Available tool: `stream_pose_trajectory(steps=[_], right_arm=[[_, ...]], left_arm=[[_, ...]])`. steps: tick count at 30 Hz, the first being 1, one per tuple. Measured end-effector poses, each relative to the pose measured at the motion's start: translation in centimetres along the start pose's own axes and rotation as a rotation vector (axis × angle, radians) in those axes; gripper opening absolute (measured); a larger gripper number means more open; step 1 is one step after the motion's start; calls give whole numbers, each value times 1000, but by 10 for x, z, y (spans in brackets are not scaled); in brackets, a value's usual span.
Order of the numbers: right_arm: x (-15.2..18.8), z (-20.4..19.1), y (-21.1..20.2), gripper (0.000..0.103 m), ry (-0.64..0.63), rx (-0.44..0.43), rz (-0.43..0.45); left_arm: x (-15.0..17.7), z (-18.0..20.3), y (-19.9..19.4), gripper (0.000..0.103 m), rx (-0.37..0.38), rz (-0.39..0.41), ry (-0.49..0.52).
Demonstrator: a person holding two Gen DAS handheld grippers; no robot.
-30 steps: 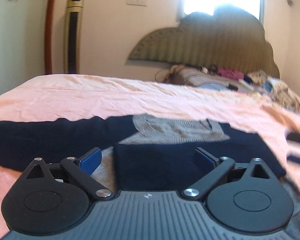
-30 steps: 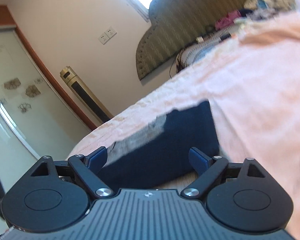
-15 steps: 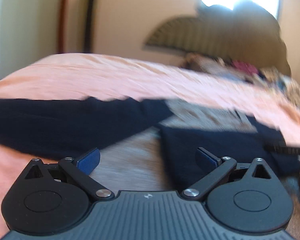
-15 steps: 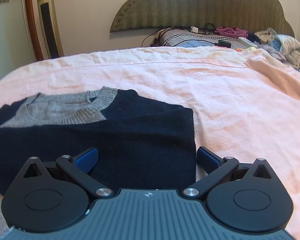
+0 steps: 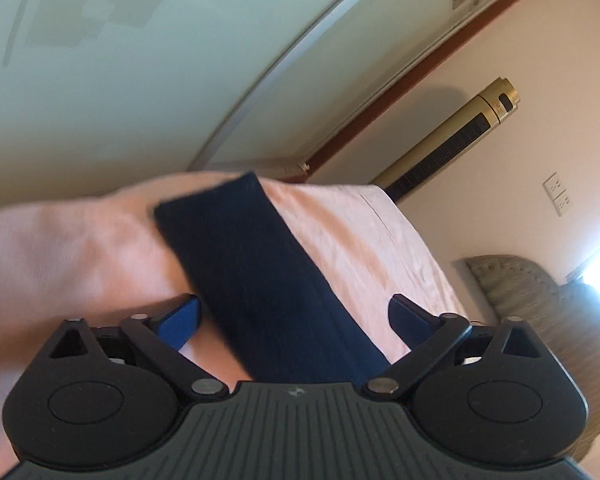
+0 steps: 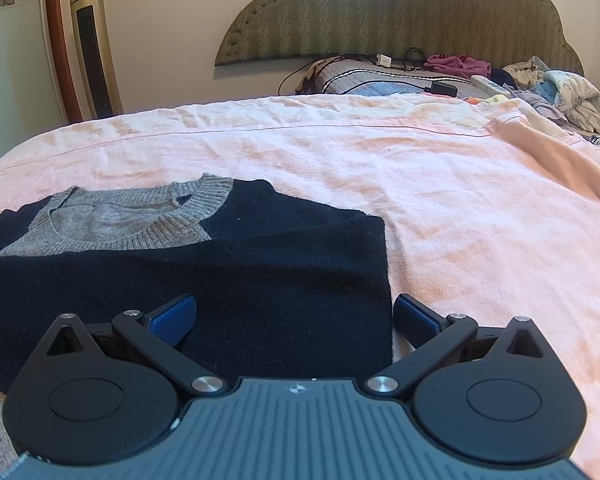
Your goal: Fold small clothes
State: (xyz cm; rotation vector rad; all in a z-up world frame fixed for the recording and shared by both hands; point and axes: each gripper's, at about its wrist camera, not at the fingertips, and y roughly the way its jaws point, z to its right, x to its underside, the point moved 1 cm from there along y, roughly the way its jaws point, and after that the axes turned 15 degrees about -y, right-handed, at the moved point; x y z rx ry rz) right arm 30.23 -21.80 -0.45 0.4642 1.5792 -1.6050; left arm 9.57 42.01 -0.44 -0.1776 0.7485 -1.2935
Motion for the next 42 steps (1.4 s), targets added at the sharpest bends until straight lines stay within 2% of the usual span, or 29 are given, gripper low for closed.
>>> stream_pose_trajectory(steps=[2, 3, 5, 6, 8, 10, 12, 15, 16, 17, 19, 21, 22, 24, 25, 26, 28, 29, 31, 33, 34, 35, 36, 38, 39, 40, 41, 42], right_arm=[[0, 0, 0, 103, 0, 0, 0], [0, 0, 0, 103, 0, 0, 0], [0, 0, 0, 103, 0, -1, 0], [0, 0, 0, 103, 1, -1, 0], [0, 0, 0, 103, 1, -1, 0], [0, 0, 0, 103, 1, -1, 0], [0, 1, 0, 103, 3, -2, 0], [0, 2, 0, 103, 8, -5, 3], [0, 2, -1, 103, 10, -6, 4], [0, 3, -1, 103, 12, -7, 5], [1, 3, -1, 103, 18, -12, 8], [1, 5, -2, 103, 28, -19, 13], [1, 5, -2, 103, 33, -22, 16], [1, 6, -2, 103, 39, -26, 19], [1, 7, -2, 103, 42, -29, 21], [1, 7, -3, 103, 45, -31, 23], [1, 7, -3, 103, 50, -34, 26], [1, 7, -3, 103, 49, -33, 25], [-1, 6, -3, 103, 35, -27, 14], [-8, 4, -15, 103, 94, -21, 2], [-11, 3, -26, 103, 162, -73, 43], [-15, -1, -38, 103, 226, -169, 91], [-21, -9, -44, 103, 251, -271, 102], [-33, -32, -43, 103, 275, -480, 52], [-36, -43, -37, 103, 298, -559, 12], [-40, -56, -28, 98, 320, -634, -46], [-42, -67, -19, 90, 331, -677, -92], [-43, -77, -11, 86, 337, -698, -124]], left_arm=[[8, 9, 10, 59, -81, 75, 144], [14, 13, 15, 49, -131, 111, 213], [18, 18, 16, 15, -191, 128, 230], [17, 19, 17, 7, -200, 117, 230], [26, 28, 8, 5, -234, 165, 277], [48, 51, -9, 5, -196, 224, 359], [83, 85, -24, 5, -81, 205, 435], [164, 134, -53, 6, 119, 122, 588], [194, 147, -60, 6, 184, 55, 629], [224, 156, -64, 7, 238, -45, 664], [283, 164, -62, 10, 312, -298, 726], [329, 158, -59, 17, 316, -492, 772], [344, 153, -61, 27, 296, -525, 791], [350, 141, -83, 46, 359, -415, 834], [346, 138, -94, 80, 376, -368, 841], [338, 138, -103, 103, 390, -325, 827], [317, 126, -112, 103, 444, -238, 732], [304, 127, -105, 103, 435, -221, 675], [292, 122, -86, 103, 351, -278, 562], [278, 119, -73, 103, 320, -297, 458], [271, 113, -68, 103, 302, -295, 398], [264, 108, -65, 103, 301, -300, 349], [259, 104, -64, 103, 309, -304, 316], [257, 103, -64, 103, 313, -299, 305], [258, 104, -64, 103, 312, -298, 315], [261, 105, -63, 103, 310, -296, 323], [268, 106, -62, 103, 309, -295, 326], [271, 106, -59, 103, 309, -296, 323]])
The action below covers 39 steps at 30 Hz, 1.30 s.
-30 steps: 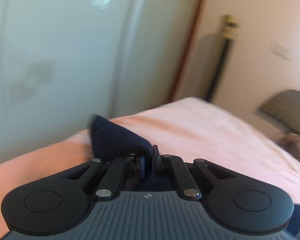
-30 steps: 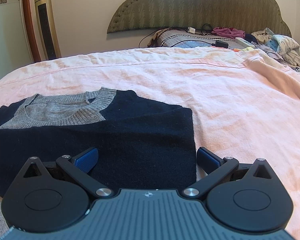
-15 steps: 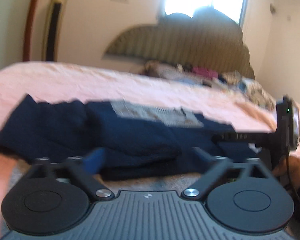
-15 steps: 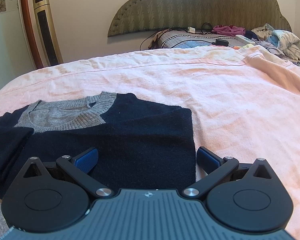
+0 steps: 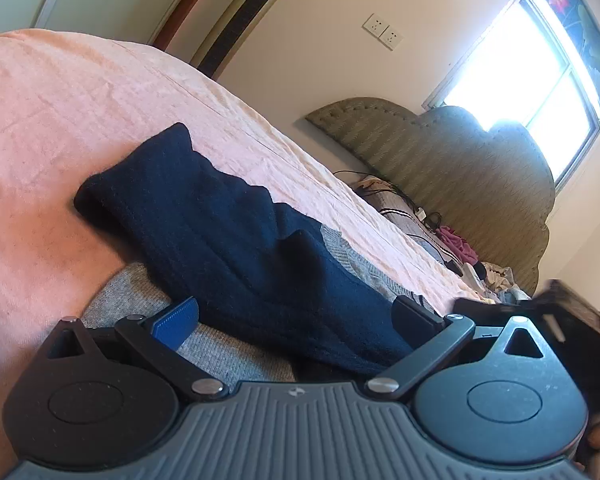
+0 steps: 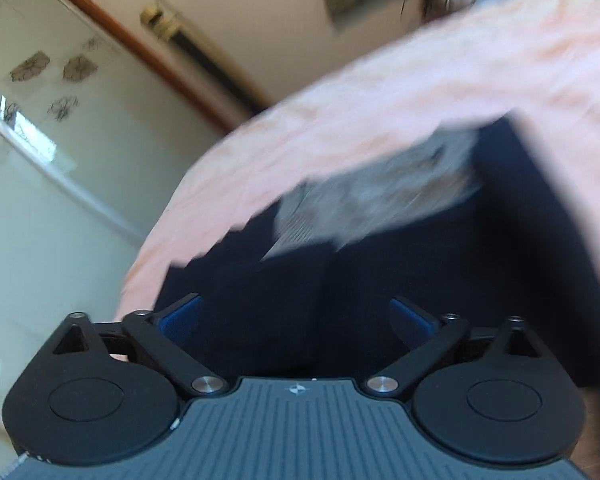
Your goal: Fold small clothes
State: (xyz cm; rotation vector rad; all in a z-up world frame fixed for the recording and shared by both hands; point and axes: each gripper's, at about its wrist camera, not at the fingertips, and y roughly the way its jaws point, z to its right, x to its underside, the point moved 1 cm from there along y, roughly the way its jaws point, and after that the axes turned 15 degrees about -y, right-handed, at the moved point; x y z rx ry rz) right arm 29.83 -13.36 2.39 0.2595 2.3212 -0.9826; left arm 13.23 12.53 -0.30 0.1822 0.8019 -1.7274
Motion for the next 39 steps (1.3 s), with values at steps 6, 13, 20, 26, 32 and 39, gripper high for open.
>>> stream_pose_trajectory(steps=[6, 13, 20, 26, 32, 39], right_arm=[[-2, -22, 36, 48, -77, 72, -55], [-11, -22, -2, 13, -174, 104, 37], [-14, 54, -71, 13, -170, 346, 42], [8, 88, -78, 20, -114, 357, 59], [2, 90, -105, 56, -58, 349, 248], [-15, 106, -68, 51, -67, 347, 120]], left_arm=[[4, 0, 1, 103, 0, 2, -2], [4, 0, -3, 103, 19, 9, -1], [9, 7, -7, 103, 33, 15, 58], [11, 9, -7, 103, 18, 10, 69], [7, 24, -13, 103, -44, 26, 152], [-17, 60, 39, 103, -64, -66, 294]])
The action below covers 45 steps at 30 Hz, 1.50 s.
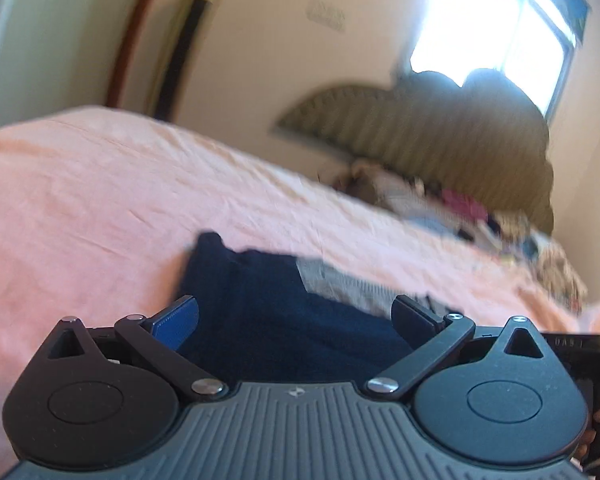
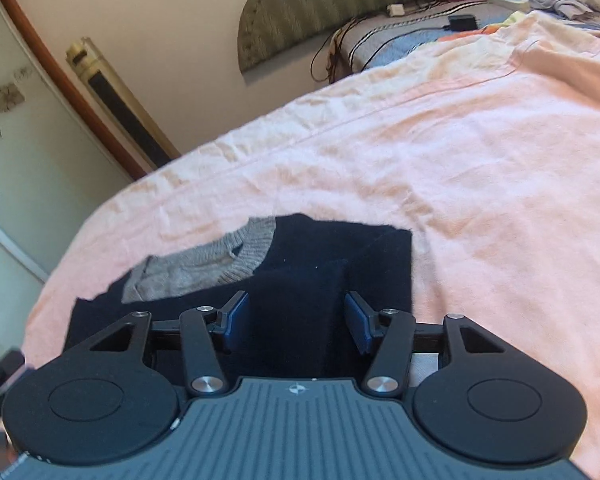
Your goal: Fold small clothes
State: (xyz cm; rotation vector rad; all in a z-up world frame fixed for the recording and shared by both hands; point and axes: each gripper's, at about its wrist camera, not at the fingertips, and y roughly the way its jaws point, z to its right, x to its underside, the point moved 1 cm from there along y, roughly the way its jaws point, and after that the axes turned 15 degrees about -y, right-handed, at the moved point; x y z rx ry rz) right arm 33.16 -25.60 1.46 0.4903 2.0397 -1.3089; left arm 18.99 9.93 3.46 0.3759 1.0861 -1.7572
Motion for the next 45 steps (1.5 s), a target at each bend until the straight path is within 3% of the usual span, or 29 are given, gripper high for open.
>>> stream_pose_trajectory(steps=[1, 2, 5, 7, 8, 9, 11, 13, 14, 16, 18, 19, 20, 21, 22, 25, 28, 30, 32, 34, 35, 36, 39, 41, 43, 45], right_arm=[[0, -5, 5, 25, -34, 17, -3], [-2, -10, 4, 12, -77, 45, 10], [-1, -26, -13, 12, -243, 132, 107], [5, -22, 2, 12, -295, 181, 25], [11, -20, 4, 12, -314, 191, 44], [14, -20, 0, 13, -323, 201, 59], [12, -19, -14, 40, -254, 206, 71], [11, -26, -39, 47, -219, 187, 161], [11, -34, -49, 47, -225, 157, 199], [13, -53, -51, 53, -251, 74, 186], [18, -72, -36, 68, -311, 53, 125], [23, -78, -24, 70, -351, 73, 82], [30, -82, -8, 70, -397, 109, 21], [39, -81, 1, 71, -452, 141, 16], [47, -80, 1, 72, -517, 155, 66], [43, -67, -9, 72, -442, 154, 74], [49, -84, -24, 74, -484, 239, 34], [64, -100, -47, 75, -471, 158, 52], [86, -112, -59, 89, -491, 91, 45], [112, -109, -56, 94, -531, 117, -7], [119, -102, -63, 96, -526, 120, 19], [117, -92, -71, 96, -475, 125, 24], [120, -76, -86, 96, -450, 205, -4], [119, -86, -98, 90, -420, 242, -24], [127, -110, -115, 91, -418, 154, 23], [139, -132, -118, 100, -449, 68, 30]], left_arm=[[0, 0, 17, 103, -26, -77, 14], [3, -3, 33, 103, -66, -140, 19], [17, -5, 37, 103, -87, -88, 102], [21, -2, 37, 103, -103, -81, 133], [22, 0, 38, 103, -117, -83, 149], [22, 3, 39, 103, -129, -89, 167], [21, 7, 33, 103, -162, -88, 181], [22, 13, 14, 103, -161, -65, 184], [26, 17, 4, 103, -120, -56, 195], [35, 31, -3, 103, -82, -48, 265], [44, 41, 10, 103, -133, -86, 337], [48, 40, 22, 103, -174, -131, 352], [50, 33, 28, 103, -165, -144, 338], [47, 25, 27, 103, -135, -133, 312], [42, 20, 26, 103, -131, -142, 311], [34, 4, 14, 103, -165, -126, 342], [28, -5, -12, 103, -225, -109, 306], [31, -7, -38, 103, -149, -100, 277], [44, -7, -56, 103, -95, -115, 286], [63, -11, -57, 103, -122, -166, 352], [74, -18, -54, 103, -164, -177, 406], [78, -20, -63, 103, -152, -144, 430], [75, -27, -85, 103, -199, -147, 378], [79, -26, -105, 103, -178, -143, 326], [89, -19, -120, 103, -102, -160, 276], [107, -10, -123, 103, -84, -201, 290]])
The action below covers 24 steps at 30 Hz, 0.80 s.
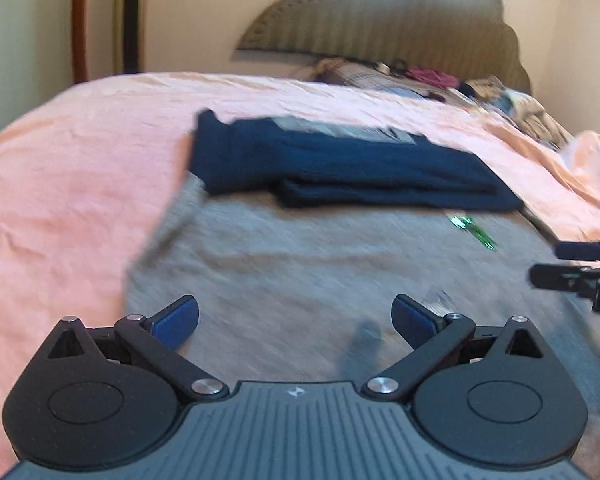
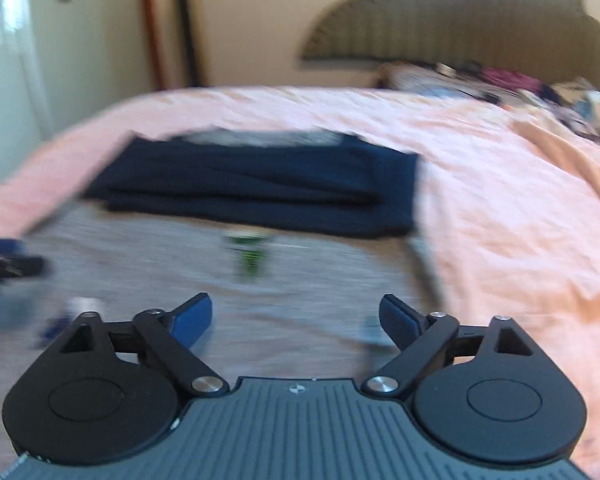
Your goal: Fold small clothes
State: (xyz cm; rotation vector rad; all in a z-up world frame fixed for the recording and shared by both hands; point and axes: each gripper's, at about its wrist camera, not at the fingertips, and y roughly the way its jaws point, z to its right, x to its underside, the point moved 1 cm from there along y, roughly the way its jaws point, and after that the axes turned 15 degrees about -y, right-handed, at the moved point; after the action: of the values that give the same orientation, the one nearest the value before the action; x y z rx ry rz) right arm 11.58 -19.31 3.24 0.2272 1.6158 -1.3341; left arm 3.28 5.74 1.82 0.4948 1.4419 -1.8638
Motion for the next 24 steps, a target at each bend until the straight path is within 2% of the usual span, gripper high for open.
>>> stream_pose_trajectory(steps=[1, 2, 3, 4, 5, 6, 8, 10, 11, 14, 16, 18, 20, 21, 22, 24], right_arm=[[4, -10, 6, 102, -26, -18, -31], [13, -18, 15, 102, -60, -8, -87], [23, -23, 16, 103, -122, 21, -58], [32, -18, 11, 103, -124, 13, -26], [34, -7, 6, 103, -75, 15, -31], [38, 2, 3, 103, -66, 60, -54], [44, 12, -5, 103, -53, 64, -53], [41, 9, -13, 103, -24, 102, -98], [38, 4, -21, 102, 2, 90, -98], [52, 0, -54, 103, 56, -37, -19], [63, 16, -66, 102, 145, -26, -22], [79, 45, -78, 96, 292, -12, -13], [93, 73, -83, 78, 455, -34, -1], [99, 82, -83, 74, 509, -60, 0], [101, 87, -83, 66, 531, -68, -4], [104, 90, -77, 62, 568, -115, -6]], left_arm=[[8, 6, 4, 103, -18, -21, 33], [18, 12, 5, 103, -55, 3, 100], [25, 13, 3, 103, -77, 22, 152], [27, 10, -2, 103, -70, 18, 161], [26, 3, -6, 103, -68, 5, 158], [26, -6, -10, 103, -69, 2, 154], [25, -21, -20, 103, -89, 5, 133], [22, -33, -34, 103, -113, -2, 78], [22, -38, -42, 103, -108, -9, 39], [28, -64, -63, 103, -46, -36, -115], [32, -81, -71, 103, -18, -30, -190], [32, -92, -78, 103, 18, -27, -244], [29, -98, -79, 103, 71, -40, -310], [27, -100, -78, 103, 115, -53, -346], [26, -102, -75, 103, 146, -64, -377], [23, -100, -69, 101, 179, -72, -417]])
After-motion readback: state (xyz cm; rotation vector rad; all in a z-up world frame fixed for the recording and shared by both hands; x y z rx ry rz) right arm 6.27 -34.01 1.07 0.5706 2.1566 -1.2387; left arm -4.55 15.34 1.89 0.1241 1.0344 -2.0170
